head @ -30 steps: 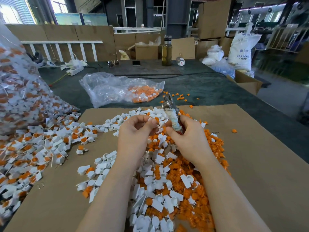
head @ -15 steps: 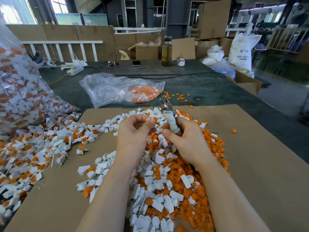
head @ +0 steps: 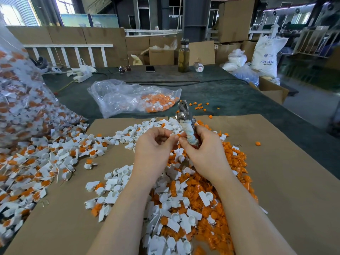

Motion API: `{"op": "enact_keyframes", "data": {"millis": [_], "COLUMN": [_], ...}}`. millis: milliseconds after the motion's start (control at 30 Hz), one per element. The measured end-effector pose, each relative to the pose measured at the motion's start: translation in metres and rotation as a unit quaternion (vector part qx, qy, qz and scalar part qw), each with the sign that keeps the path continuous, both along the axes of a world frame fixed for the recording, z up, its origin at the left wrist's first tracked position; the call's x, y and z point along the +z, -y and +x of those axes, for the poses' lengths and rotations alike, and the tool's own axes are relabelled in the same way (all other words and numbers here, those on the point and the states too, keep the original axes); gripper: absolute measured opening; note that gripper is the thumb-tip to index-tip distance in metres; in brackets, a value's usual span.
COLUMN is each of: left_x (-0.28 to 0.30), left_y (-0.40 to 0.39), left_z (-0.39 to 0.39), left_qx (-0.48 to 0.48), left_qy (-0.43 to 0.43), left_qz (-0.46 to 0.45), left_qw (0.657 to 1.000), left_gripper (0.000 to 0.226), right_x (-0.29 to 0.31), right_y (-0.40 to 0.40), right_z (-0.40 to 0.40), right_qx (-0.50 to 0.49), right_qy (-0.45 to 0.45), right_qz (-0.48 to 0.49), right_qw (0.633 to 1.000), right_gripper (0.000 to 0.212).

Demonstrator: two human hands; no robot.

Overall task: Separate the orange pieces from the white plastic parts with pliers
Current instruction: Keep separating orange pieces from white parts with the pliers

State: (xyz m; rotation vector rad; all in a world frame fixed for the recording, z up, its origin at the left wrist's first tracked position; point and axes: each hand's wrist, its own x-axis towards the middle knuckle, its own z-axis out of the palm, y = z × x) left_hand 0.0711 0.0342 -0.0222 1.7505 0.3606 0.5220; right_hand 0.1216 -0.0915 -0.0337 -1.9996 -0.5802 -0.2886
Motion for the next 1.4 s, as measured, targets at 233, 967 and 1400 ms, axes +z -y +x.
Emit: {"op": "enact_keyframes", "data": {"millis": [233,967,1400], "left_x": [0.000,-0.002,-0.001], "left_y": [0.000,-0.002,-0.017], "left_z": [0.001,0.002,-0.001], "left_qx": [-0.004,0.002,-0.003], "left_qy": [-0.007,0.000,0.096], "left_qz": [0.005,-0.022,-0.082], "left_qw": [1.000,1.000,0.992], "left_gripper": [0.004,0.005,0.010], "right_x": [0.000,-0.002,0.010], "right_y": [0.001,-0.001,0.015], "right_z": [0.000,0.000,-0.002], "right_qx": [0.000,-0.003,0.120], "right_qy": [0.006,0.044,-0.078], "right_qz": [-0.013,-0.054,-0.121], "right_qw": [1.000,0.998,0.982], "right_gripper": [0.013,0.015,0.018]}}
